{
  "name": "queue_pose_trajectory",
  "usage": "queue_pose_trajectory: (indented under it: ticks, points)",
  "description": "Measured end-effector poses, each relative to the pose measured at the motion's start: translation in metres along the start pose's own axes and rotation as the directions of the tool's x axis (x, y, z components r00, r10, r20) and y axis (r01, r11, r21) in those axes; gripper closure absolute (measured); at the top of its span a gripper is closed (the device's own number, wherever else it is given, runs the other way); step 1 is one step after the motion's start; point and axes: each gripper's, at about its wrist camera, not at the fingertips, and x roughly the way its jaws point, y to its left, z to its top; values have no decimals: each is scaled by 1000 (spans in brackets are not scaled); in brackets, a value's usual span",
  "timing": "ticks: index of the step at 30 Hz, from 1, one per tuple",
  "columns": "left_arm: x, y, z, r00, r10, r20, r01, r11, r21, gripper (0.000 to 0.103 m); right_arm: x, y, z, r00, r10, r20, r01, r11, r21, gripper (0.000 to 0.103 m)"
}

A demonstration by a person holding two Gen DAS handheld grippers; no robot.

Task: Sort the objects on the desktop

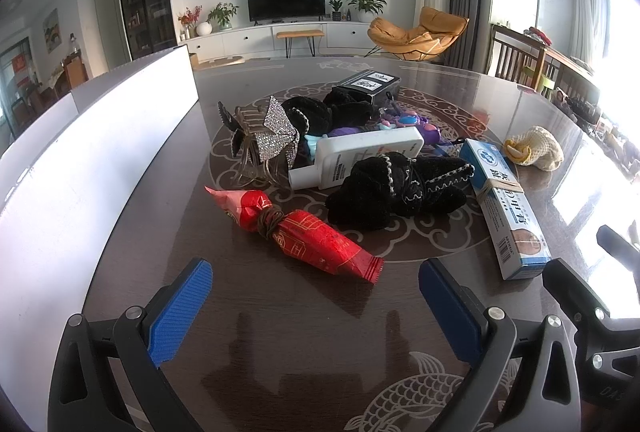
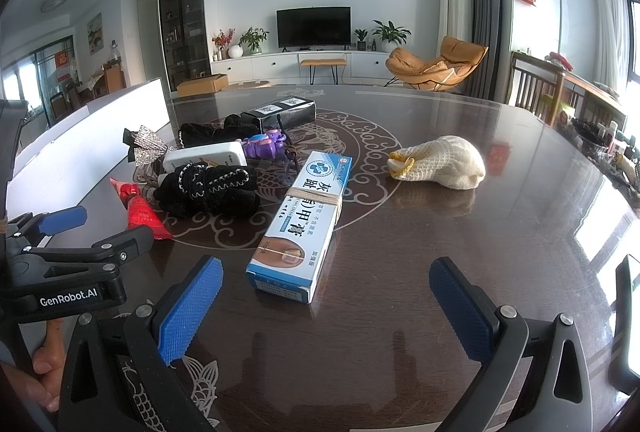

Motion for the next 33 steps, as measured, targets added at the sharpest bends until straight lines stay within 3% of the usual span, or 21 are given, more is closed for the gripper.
queue_pose_trajectory:
  ticks: [33]
  points:
    - [3, -11, -5, 999, -41, -31, 39, 998, -55, 0, 14, -3, 2, 995, 59, -86, -57, 998, 24, 0]
